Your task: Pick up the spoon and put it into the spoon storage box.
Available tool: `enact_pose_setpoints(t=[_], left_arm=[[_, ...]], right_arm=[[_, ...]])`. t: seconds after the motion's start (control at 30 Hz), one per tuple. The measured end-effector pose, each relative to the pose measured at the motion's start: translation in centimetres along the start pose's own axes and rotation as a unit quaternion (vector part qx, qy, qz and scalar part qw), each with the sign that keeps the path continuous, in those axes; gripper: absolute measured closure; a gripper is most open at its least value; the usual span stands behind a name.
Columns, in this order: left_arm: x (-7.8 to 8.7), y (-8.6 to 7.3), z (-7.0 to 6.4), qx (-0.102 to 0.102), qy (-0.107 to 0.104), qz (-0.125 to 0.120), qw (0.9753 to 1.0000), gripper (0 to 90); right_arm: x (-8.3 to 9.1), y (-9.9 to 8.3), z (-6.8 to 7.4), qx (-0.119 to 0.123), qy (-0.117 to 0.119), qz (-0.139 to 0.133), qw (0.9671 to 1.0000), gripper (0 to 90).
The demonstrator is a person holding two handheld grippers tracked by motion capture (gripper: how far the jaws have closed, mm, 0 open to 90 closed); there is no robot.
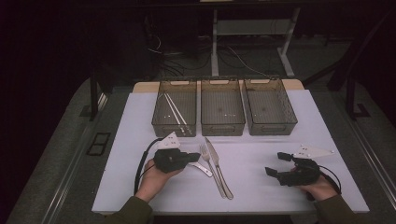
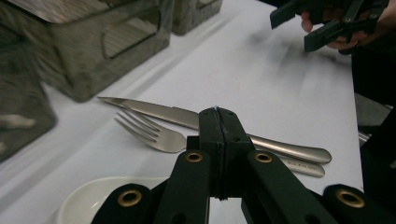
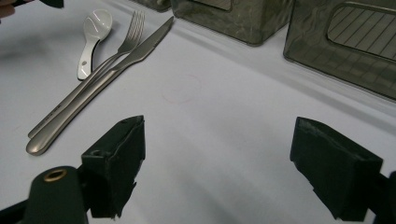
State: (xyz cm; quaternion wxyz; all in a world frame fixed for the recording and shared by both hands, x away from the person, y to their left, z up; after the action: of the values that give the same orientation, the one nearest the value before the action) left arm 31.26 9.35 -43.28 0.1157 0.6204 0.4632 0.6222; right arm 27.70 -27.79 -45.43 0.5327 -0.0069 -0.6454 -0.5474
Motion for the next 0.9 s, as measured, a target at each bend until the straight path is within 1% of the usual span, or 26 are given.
enact_pose_setpoints(t=[0.2,0.33,0.4,0.53,0.6,0.63,0.67,0.7,0.77,0.9], left_arm=[[-2.3,0.5,-0.3,-0.005,-0.008,0.036,0.9993,88.9],[-3.6,0.5,-0.6,-0.011,-0.007,0.058,0.9983,89.0],[-4.1,0.5,-0.7,-0.012,0.001,0.068,0.9976,89.0],[-4.5,0.3,-0.7,-0.014,0.002,0.082,0.9965,89.0],[-4.7,0.2,-0.8,-0.01,0.003,0.089,0.996,89.0],[-4.8,0.1,-0.8,-0.012,0.002,0.092,0.9956,89.0],[-5.0,0.0,-0.9,-0.011,0.003,0.097,0.9953,89.0],[-5.0,0.0,-0.8,-0.017,0.006,0.102,0.9946,89.0],[-5.1,-0.1,-0.9,-0.012,0.005,0.105,0.9944,89.0],[-5.2,-0.1,-0.9,-0.014,0.006,0.107,0.9941,89.0]], right_arm=[[0.0,0.0,0.0,0.0,0.001,0.001,1.0,17.8],[0.0,0.0,0.0,0.0,0.001,0.0,1.0,17.8],[0.0,0.0,0.0,0.0,0.001,0.001,1.0,17.8],[0.0,0.0,0.1,0.0,0.001,0.001,1.0,17.8],[0.0,0.0,0.1,0.0,0.001,0.001,1.0,17.8],[0.0,0.0,0.1,0.0,0.001,0.001,1.0,17.8],[0.0,0.0,0.1,-0.001,0.001,0.001,1.0,17.8],[0.0,0.0,0.1,-0.001,0.001,0.001,1.0,17.8],[0.0,0.0,0.1,-0.001,0.001,0.001,1.0,17.8],[0.0,0.0,0.0,0.0,0.001,0.001,1.0,17.8]])
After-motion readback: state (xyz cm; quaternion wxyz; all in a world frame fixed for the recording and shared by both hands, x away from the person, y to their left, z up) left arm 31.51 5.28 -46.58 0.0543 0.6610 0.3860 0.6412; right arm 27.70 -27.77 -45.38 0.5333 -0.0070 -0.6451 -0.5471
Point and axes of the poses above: each handheld gripper's, and its own axes: x roughly backward along the jaws, y roughly out of its top, z roughly to its left, the point moved 3 cm from there along -x, roughly forward along the jaws, and after that the axes turned 11 degrees about z, right-handed, at the moved point
